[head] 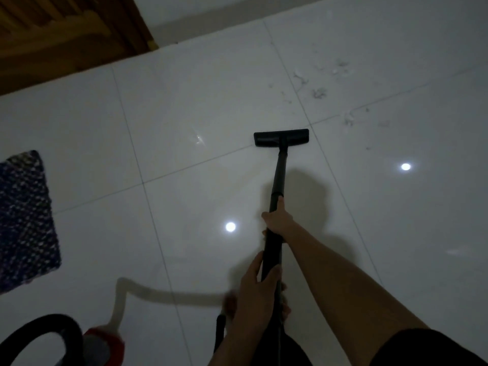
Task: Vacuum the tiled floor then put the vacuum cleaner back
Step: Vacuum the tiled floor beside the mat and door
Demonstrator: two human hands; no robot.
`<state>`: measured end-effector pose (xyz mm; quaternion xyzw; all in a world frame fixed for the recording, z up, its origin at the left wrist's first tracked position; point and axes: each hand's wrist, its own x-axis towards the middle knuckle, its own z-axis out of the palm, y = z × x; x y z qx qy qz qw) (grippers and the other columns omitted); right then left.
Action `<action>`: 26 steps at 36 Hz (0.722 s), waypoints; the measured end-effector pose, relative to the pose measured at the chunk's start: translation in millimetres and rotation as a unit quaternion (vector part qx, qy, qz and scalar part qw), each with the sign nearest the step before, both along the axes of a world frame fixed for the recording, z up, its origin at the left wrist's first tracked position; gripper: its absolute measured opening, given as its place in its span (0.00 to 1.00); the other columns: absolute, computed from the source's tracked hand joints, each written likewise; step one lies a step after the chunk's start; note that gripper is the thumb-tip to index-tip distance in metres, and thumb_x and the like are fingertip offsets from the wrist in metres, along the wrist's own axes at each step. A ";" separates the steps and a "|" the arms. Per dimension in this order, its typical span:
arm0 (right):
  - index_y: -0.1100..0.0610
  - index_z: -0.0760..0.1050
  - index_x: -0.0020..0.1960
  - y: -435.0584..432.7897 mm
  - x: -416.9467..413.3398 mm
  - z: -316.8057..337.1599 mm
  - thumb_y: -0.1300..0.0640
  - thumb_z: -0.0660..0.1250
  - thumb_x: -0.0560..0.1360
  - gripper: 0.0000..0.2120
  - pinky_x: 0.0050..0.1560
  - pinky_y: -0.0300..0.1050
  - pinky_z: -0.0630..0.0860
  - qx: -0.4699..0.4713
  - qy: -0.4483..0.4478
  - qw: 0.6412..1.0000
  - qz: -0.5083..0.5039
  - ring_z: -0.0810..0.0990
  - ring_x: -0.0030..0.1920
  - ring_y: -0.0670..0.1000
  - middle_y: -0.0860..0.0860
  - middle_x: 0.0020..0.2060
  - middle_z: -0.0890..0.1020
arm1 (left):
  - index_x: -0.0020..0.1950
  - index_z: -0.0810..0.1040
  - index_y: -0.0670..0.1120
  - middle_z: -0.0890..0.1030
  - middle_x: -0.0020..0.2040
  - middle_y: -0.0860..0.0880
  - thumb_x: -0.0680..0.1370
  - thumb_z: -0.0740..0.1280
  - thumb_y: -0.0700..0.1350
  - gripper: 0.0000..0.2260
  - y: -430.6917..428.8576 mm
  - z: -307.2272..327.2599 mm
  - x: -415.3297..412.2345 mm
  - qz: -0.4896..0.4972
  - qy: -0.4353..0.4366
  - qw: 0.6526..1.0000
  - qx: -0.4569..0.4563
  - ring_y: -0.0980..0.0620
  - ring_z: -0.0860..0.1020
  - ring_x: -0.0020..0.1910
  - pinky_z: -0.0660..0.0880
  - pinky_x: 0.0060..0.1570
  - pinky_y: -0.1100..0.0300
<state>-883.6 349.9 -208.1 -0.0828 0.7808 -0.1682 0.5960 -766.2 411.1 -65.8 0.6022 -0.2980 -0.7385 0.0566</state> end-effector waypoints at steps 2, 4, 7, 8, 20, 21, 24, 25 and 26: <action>0.47 0.36 0.77 -27.0 -8.5 -1.8 0.61 0.58 0.78 0.38 0.46 0.53 0.81 -0.010 -0.005 1.000 0.016 0.77 0.33 0.55 0.64 0.56 0.75 | 0.61 0.71 0.52 0.74 0.34 0.42 0.79 0.62 0.41 0.12 -21.7 -7.9 -7.1 0.003 -0.002 1.000 -0.015 0.55 0.72 0.18 0.70 0.19 0.66; 0.46 0.36 0.77 -52.8 -12.5 -3.8 0.61 0.58 0.78 0.38 0.34 0.47 0.78 -0.019 -0.009 0.999 0.025 0.76 0.30 0.53 0.65 0.58 0.75 | 0.61 0.71 0.48 0.74 0.35 0.42 0.80 0.61 0.41 0.11 -41.2 -14.9 -10.3 0.010 0.001 1.000 -0.020 0.53 0.72 0.19 0.70 0.19 0.65; 0.45 0.35 0.77 -90.4 -13.4 -5.3 0.61 0.58 0.79 0.39 0.28 0.42 0.74 -0.023 -0.016 0.999 0.043 0.75 0.30 0.52 0.65 0.59 0.74 | 0.66 0.69 0.49 0.74 0.35 0.42 0.80 0.61 0.41 0.15 -70.9 -25.1 -11.9 0.015 0.009 1.000 -0.022 0.50 0.71 0.19 0.70 0.19 0.63; 0.45 0.35 0.77 -102.6 -12.2 -5.0 0.61 0.58 0.79 0.39 0.28 0.42 0.74 -0.022 -0.018 0.998 0.050 0.76 0.30 0.52 0.65 0.60 0.74 | 0.66 0.68 0.50 0.74 0.35 0.41 0.80 0.62 0.41 0.15 -81.7 -26.1 -11.8 0.019 0.011 0.999 -0.025 0.50 0.70 0.19 0.70 0.19 0.63; 0.44 0.36 0.77 -207.3 -10.1 -17.6 0.61 0.58 0.78 0.39 0.26 0.43 0.74 -0.006 -0.008 0.998 0.059 0.76 0.31 0.54 0.65 0.61 0.72 | 0.45 0.71 0.67 0.75 0.36 0.39 0.79 0.62 0.41 0.17 -185.1 -36.9 -16.6 0.053 0.020 0.998 -0.038 0.47 0.71 0.22 0.72 0.21 0.61; 0.44 0.36 0.77 -213.2 -13.1 -18.7 0.61 0.58 0.78 0.39 0.29 0.44 0.76 -0.005 -0.005 0.998 0.061 0.77 0.32 0.55 0.65 0.61 0.73 | 0.46 0.70 0.67 0.75 0.36 0.39 0.79 0.62 0.41 0.17 -190.8 -37.6 -19.8 0.052 0.021 0.998 -0.031 0.47 0.71 0.22 0.71 0.21 0.61; 0.44 0.37 0.77 -232.3 -27.3 -19.3 0.59 0.58 0.78 0.38 0.33 0.46 0.78 -0.009 0.006 0.998 0.062 0.77 0.35 0.55 0.64 0.61 0.73 | 0.53 0.69 0.68 0.77 0.34 0.41 0.78 0.64 0.44 0.16 -205.8 -45.5 -32.4 0.059 0.000 0.998 -0.010 0.46 0.73 0.22 0.74 0.25 0.59; 0.44 0.37 0.77 -239.4 -33.4 -19.0 0.59 0.58 0.78 0.38 0.33 0.46 0.78 -0.011 0.007 0.998 0.059 0.77 0.35 0.55 0.64 0.60 0.73 | 0.58 0.68 0.67 0.79 0.34 0.42 0.78 0.65 0.46 0.17 -211.6 -48.8 -36.9 0.057 -0.011 0.998 -0.004 0.46 0.75 0.23 0.75 0.29 0.57; 0.45 0.38 0.77 -246.0 -39.1 -19.3 0.59 0.59 0.78 0.38 0.35 0.48 0.79 -0.012 0.012 0.998 0.057 0.77 0.36 0.56 0.64 0.60 0.74 | 0.64 0.66 0.66 0.80 0.35 0.43 0.77 0.66 0.47 0.21 -218.0 -51.5 -41.9 0.053 -0.021 0.998 0.002 0.45 0.75 0.25 0.75 0.31 0.55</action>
